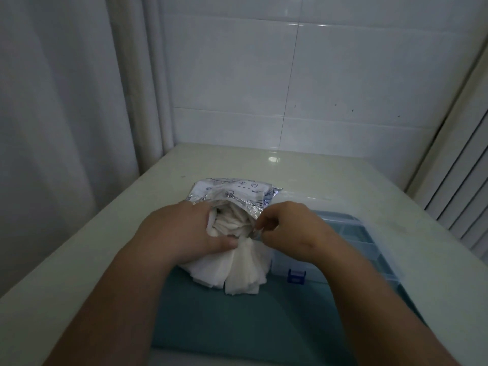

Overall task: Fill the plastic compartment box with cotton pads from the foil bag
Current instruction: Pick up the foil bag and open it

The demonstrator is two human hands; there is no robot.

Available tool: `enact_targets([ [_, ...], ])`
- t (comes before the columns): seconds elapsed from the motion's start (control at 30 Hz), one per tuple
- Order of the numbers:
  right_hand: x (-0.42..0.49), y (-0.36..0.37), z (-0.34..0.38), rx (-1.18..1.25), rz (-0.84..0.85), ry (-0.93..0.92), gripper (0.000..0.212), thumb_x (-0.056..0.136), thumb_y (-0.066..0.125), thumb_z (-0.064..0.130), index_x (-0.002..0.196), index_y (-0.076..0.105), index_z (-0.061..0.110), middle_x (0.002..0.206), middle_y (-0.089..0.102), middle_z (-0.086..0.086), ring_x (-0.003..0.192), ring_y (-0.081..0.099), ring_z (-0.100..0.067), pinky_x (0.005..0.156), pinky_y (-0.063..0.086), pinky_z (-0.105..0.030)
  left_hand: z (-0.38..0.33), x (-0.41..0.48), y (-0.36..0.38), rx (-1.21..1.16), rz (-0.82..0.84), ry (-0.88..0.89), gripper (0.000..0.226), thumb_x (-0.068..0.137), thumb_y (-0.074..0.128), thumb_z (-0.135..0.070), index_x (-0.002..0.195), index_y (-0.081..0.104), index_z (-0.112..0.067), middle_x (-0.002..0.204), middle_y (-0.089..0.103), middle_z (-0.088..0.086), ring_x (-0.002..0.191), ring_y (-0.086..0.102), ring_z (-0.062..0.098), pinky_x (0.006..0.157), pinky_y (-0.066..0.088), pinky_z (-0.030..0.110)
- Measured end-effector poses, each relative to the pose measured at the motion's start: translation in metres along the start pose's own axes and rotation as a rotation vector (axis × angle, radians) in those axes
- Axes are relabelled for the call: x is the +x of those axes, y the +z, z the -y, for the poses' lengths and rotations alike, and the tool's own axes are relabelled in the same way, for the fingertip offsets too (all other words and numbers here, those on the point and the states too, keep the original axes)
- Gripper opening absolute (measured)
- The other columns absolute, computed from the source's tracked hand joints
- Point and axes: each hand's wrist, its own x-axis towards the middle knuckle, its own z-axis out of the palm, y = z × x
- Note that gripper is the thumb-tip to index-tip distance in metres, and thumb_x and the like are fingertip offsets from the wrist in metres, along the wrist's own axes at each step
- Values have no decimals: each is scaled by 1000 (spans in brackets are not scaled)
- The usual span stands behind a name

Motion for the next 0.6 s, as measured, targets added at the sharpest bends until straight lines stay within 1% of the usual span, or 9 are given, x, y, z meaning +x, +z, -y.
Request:
enact_targets([
  [0.07, 1, 0, -1, 11, -7, 3, 22, 84, 61, 21, 102, 72, 26, 98, 67, 8, 89, 62, -10, 84, 54, -30, -2, -4, 2, 41, 126, -5, 62, 60, 60, -84, 88, 35, -34, 107, 54, -6, 84, 43, 14, 66, 33, 32],
  [0.13, 1, 0, -1, 13, -10, 6, 22, 84, 61, 21, 103, 73, 25, 100, 69, 7, 90, 62, -10, 85, 54, -31, -5, -6, 4, 76, 242, -5, 81, 56, 64, -83, 111, 39, -29, 120, 55, -5, 91, 48, 15, 69, 36, 31],
  [0.2, 1, 1, -1, 14, -11, 8, 23, 84, 61, 20, 104, 73, 25, 100, 69, 7, 90, 62, -10, 85, 54, -30, -6, -6, 7, 72, 284, -9, 90, 55, 71, -78, 121, 36, -29, 120, 57, -5, 100, 55, 18, 71, 40, 31],
  [0.27, 1, 1, -2, 19, -13, 12, 24, 84, 60, 20, 104, 73, 25, 99, 68, 8, 89, 62, -10, 83, 54, -30, -7, -5, 8, 69, 286, -14, 88, 56, 75, -71, 122, 35, -30, 116, 59, -4, 101, 58, 20, 71, 42, 31],
  [0.33, 0, 1, -1, 22, -19, 14, 24, 83, 60, 21, 102, 73, 27, 97, 68, 9, 87, 62, -10, 82, 54, -30, -10, -5, 10, 122, 277, -9, 88, 60, 74, -64, 129, 31, -28, 116, 59, -1, 101, 59, 22, 72, 45, 32],
  [0.4, 1, 1, 0, 23, -26, 12, 23, 82, 59, 22, 100, 72, 29, 95, 67, 9, 86, 62, -9, 81, 55, -31, -15, -5, 15, 200, 231, 20, 82, 69, 70, -55, 133, 29, -25, 117, 60, 2, 103, 60, 23, 73, 46, 31],
  [0.5, 2, 2, -1, 12, -40, 9, 22, 81, 59, 24, 98, 72, 30, 91, 65, 11, 83, 61, -7, 78, 54, -29, -21, -4, 24, 259, 87, 81, 56, 85, 59, -37, 131, 32, -21, 115, 61, 6, 102, 61, 25, 70, 42, 32],
  [0.53, 2, 2, -1, 14, -43, 10, 21, 81, 59, 24, 97, 72, 30, 91, 66, 12, 83, 61, -7, 78, 55, -29, -19, -3, 26, 258, 52, 89, 50, 87, 57, -31, 130, 34, -21, 114, 61, 6, 101, 61, 26, 68, 41, 31],
  [0.6, 2, 3, -2, 27, -43, 11, 22, 81, 59, 24, 98, 72, 30, 92, 67, 11, 84, 61, -7, 80, 55, -31, -15, -2, 26, 238, 21, 99, 43, 87, 55, -26, 126, 36, -22, 114, 60, 5, 101, 61, 26, 67, 39, 30],
])
